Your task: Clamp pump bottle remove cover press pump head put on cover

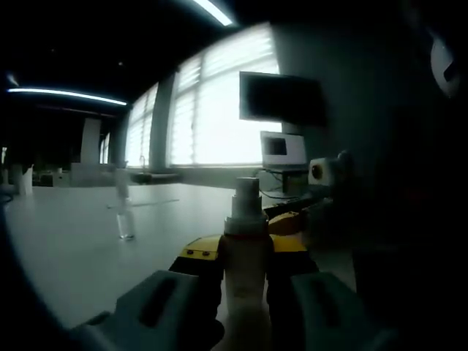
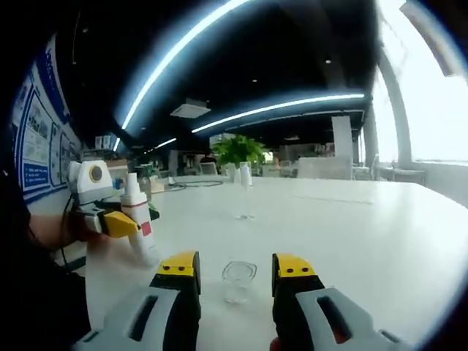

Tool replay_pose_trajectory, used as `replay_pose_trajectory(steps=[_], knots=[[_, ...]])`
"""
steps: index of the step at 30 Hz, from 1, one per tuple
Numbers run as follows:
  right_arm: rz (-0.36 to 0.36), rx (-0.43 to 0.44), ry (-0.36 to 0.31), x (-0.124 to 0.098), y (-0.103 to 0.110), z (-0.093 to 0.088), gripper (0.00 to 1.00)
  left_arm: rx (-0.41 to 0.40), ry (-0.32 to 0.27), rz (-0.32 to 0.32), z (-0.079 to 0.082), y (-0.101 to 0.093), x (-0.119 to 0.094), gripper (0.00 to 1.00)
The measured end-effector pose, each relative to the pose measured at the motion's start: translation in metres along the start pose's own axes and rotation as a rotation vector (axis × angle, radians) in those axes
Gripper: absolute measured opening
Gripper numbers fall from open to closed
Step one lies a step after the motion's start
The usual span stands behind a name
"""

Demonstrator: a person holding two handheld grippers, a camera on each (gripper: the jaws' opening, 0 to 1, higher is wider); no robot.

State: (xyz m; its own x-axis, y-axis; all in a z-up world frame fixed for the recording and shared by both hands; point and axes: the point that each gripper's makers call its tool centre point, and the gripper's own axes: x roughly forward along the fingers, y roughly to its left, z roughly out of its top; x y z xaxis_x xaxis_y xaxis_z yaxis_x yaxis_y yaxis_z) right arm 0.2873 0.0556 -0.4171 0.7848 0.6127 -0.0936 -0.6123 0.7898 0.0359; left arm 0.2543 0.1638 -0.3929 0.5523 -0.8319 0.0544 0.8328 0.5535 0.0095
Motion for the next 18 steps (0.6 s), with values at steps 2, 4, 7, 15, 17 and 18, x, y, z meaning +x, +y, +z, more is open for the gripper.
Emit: replay_pose_trajectory(steps=[2, 4, 7, 15, 17, 18], knots=[[0.005, -0.004, -0.011, 0.0, 0.001, 0.002, 0.35, -0.003, 0.0, 0.0, 0.0, 0.0, 0.0, 0.13], [0.009, -0.012, -0.015, -0.001, 0.002, 0.003, 0.36, -0.003, 0.0, 0.001, 0.0, 0.001, 0.0, 0.13], [0.014, -0.022, -0.029, -0.002, 0.006, 0.006, 0.36, -0.003, 0.0, 0.003, 0.0, 0.001, 0.0, 0.13], [0.035, -0.034, -0.115, -0.011, 0.014, 0.021, 0.36, -0.001, -0.001, 0.006, 0.0, 0.001, 0.0, 0.13], [0.046, -0.036, -0.128, -0.012, 0.015, 0.023, 0.36, -0.001, -0.001, 0.011, 0.0, 0.002, 0.0, 0.13], [0.056, -0.043, -0.139, -0.013, 0.017, 0.024, 0.36, -0.003, -0.001, 0.013, 0.0, 0.002, 0.0, 0.13]])
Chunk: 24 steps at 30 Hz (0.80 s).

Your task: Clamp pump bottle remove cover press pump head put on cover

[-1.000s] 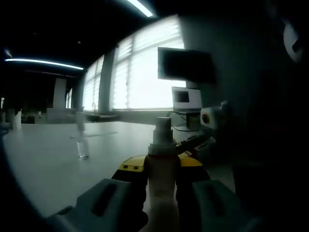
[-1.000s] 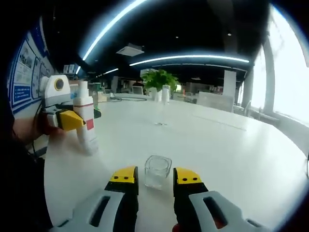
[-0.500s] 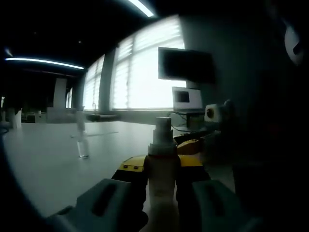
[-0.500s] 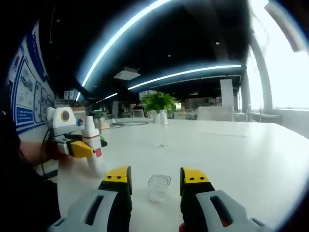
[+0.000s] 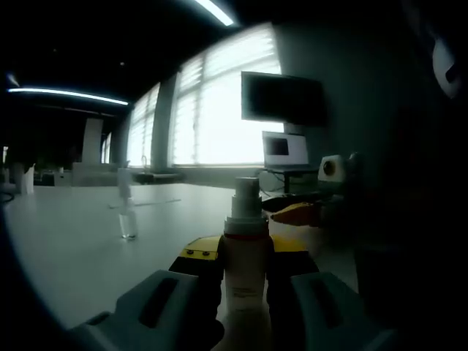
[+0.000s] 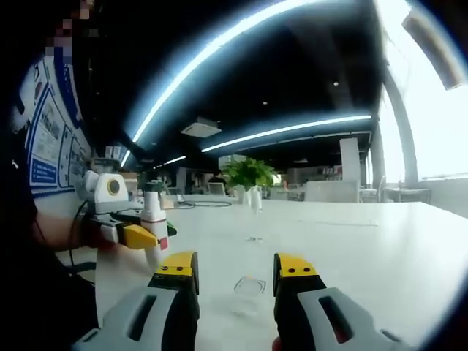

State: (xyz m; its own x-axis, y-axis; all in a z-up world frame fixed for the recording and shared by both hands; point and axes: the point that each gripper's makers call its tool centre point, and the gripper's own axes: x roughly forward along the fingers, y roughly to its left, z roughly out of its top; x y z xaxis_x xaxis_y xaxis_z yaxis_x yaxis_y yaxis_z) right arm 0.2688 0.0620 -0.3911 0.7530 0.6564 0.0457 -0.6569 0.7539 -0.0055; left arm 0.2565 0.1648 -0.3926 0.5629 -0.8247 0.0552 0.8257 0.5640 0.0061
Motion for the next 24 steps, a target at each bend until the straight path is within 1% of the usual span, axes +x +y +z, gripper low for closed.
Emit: replay_pose_trajectory(steps=[3, 6, 14, 19, 22, 24], knots=[[0.015, -0.013, -0.005, 0.0, 0.003, 0.0, 0.34, -0.001, -0.001, 0.008, 0.0, 0.001, 0.0, 0.13], [0.008, -0.038, 0.004, 0.001, 0.002, -0.001, 0.33, -0.003, -0.001, 0.017, 0.0, 0.003, 0.0, 0.13], [0.019, -0.027, -0.016, 0.001, 0.004, 0.002, 0.33, -0.001, 0.0, 0.043, 0.0, 0.01, 0.0, 0.13], [0.016, -0.046, 0.003, 0.002, 0.005, -0.001, 0.33, 0.001, 0.002, 0.046, 0.0, 0.01, 0.001, 0.14], [0.015, -0.026, -0.011, 0.0, 0.005, 0.004, 0.32, 0.009, 0.01, 0.043, -0.002, 0.008, 0.001, 0.14], [0.02, 0.005, -0.027, -0.001, 0.003, 0.008, 0.32, 0.012, 0.015, 0.04, -0.003, 0.007, 0.001, 0.14]])
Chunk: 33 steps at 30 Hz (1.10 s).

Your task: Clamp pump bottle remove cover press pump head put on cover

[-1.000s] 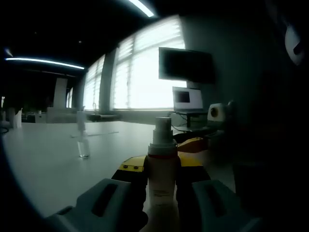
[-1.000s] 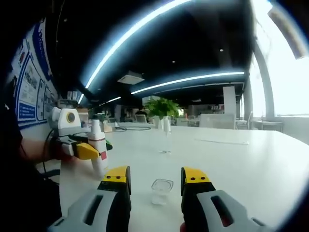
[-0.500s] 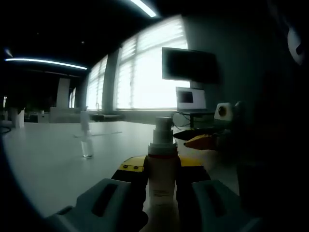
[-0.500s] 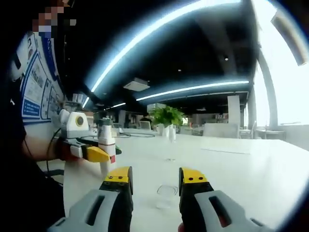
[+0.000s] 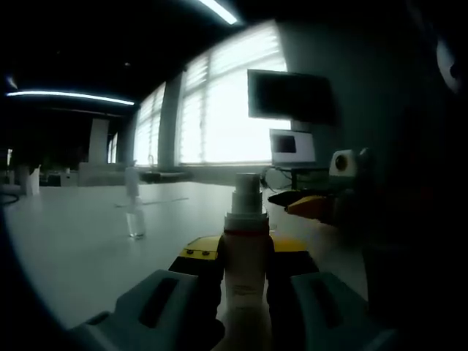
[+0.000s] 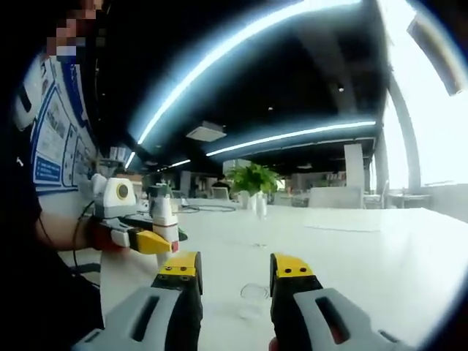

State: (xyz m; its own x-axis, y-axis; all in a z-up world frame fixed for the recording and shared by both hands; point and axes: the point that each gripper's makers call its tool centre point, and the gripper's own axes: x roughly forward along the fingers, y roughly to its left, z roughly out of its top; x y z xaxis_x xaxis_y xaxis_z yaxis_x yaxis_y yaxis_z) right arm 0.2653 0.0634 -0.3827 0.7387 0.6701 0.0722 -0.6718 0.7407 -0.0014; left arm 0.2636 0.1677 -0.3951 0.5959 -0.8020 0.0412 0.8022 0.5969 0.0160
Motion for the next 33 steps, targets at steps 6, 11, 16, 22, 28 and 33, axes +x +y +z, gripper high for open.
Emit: replay_pose_trajectory(steps=[6, 11, 16, 22, 28, 33], knots=[[0.027, -0.01, -0.005, 0.002, 0.011, 0.015, 0.32, -0.007, 0.002, -0.002, -0.001, 0.002, 0.0, 0.14], [0.037, -0.016, -0.017, 0.006, 0.018, 0.025, 0.32, -0.012, -0.01, -0.011, 0.002, 0.002, -0.001, 0.14], [0.034, -0.007, -0.001, 0.009, 0.019, 0.017, 0.31, -0.027, -0.012, -0.006, 0.002, 0.002, -0.001, 0.12], [0.039, 0.029, -0.016, 0.011, 0.022, 0.017, 0.3, 0.063, 0.07, 0.017, -0.013, 0.004, 0.0, 0.0], [0.035, 0.028, -0.022, 0.009, 0.016, 0.017, 0.3, 0.027, 0.03, 0.017, -0.006, 0.008, -0.003, 0.0], [0.026, 0.033, -0.017, 0.006, 0.011, 0.013, 0.3, 0.027, 0.029, 0.019, -0.005, 0.008, -0.003, 0.07]])
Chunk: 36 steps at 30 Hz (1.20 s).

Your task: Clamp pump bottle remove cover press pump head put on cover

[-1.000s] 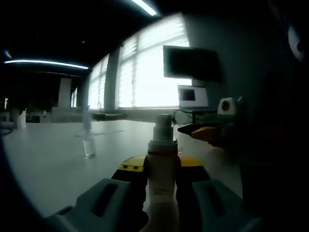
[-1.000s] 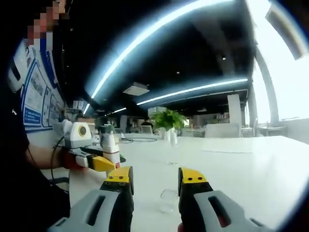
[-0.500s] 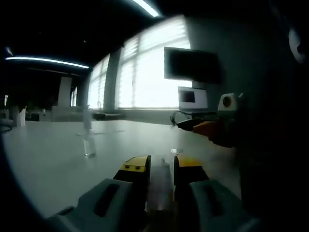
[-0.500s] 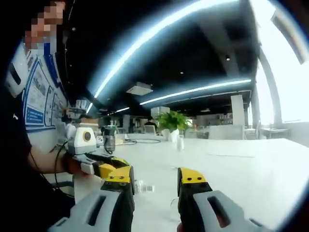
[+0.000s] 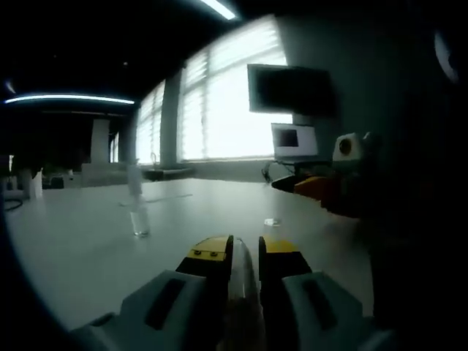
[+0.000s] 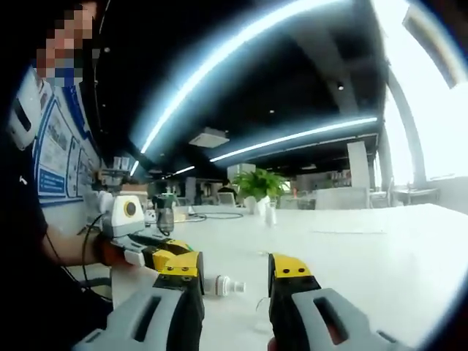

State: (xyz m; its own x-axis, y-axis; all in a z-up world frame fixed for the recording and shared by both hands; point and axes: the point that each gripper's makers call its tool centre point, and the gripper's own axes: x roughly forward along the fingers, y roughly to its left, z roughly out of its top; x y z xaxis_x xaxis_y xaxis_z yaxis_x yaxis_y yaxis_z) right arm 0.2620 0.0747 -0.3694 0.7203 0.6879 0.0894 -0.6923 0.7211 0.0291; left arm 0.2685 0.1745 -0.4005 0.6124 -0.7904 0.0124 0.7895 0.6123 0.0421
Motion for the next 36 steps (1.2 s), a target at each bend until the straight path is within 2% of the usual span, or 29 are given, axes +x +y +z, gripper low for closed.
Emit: replay_pose_trajectory(steps=[5, 11, 17, 23, 24, 26, 28, 30, 32, 33, 36], knots=[[0.001, -0.004, -0.009, -0.002, -0.002, -0.001, 0.3, -0.009, -0.011, 0.008, 0.003, 0.001, -0.001, 0.1], [-0.015, -0.008, 0.006, -0.004, -0.009, -0.012, 0.31, -0.015, -0.013, 0.007, 0.004, 0.0, -0.001, 0.13], [-0.021, 0.001, -0.001, -0.005, -0.012, -0.012, 0.31, -0.016, -0.028, 0.011, 0.008, 0.001, -0.001, 0.22], [-0.028, -0.001, -0.001, -0.006, -0.015, -0.014, 0.31, -0.065, -0.008, 0.018, 0.009, 0.009, 0.0, 0.25], [-0.029, 0.002, -0.005, -0.006, -0.016, -0.013, 0.31, -0.09, 0.027, 0.029, 0.006, 0.011, 0.0, 0.25], [-0.033, 0.01, -0.011, -0.007, -0.019, -0.012, 0.31, -0.096, 0.043, 0.03, 0.009, 0.014, 0.001, 0.26], [-0.034, 0.013, -0.015, -0.008, -0.02, -0.012, 0.3, -0.106, 0.08, 0.004, 0.014, 0.013, 0.001, 0.26], [-0.032, 0.011, -0.017, -0.008, -0.019, -0.012, 0.3, -0.069, 0.151, -0.014, 0.016, 0.012, 0.002, 0.26], [-0.032, 0.01, -0.017, -0.008, -0.019, -0.012, 0.3, -0.064, 0.166, -0.02, 0.017, 0.012, 0.002, 0.26], [-0.03, 0.005, -0.015, -0.008, -0.019, -0.012, 0.3, -0.051, 0.211, -0.038, 0.021, 0.01, 0.005, 0.26], [-0.028, 0.006, -0.019, -0.008, -0.019, -0.011, 0.3, -0.012, 0.29, -0.052, 0.024, 0.009, 0.007, 0.25]])
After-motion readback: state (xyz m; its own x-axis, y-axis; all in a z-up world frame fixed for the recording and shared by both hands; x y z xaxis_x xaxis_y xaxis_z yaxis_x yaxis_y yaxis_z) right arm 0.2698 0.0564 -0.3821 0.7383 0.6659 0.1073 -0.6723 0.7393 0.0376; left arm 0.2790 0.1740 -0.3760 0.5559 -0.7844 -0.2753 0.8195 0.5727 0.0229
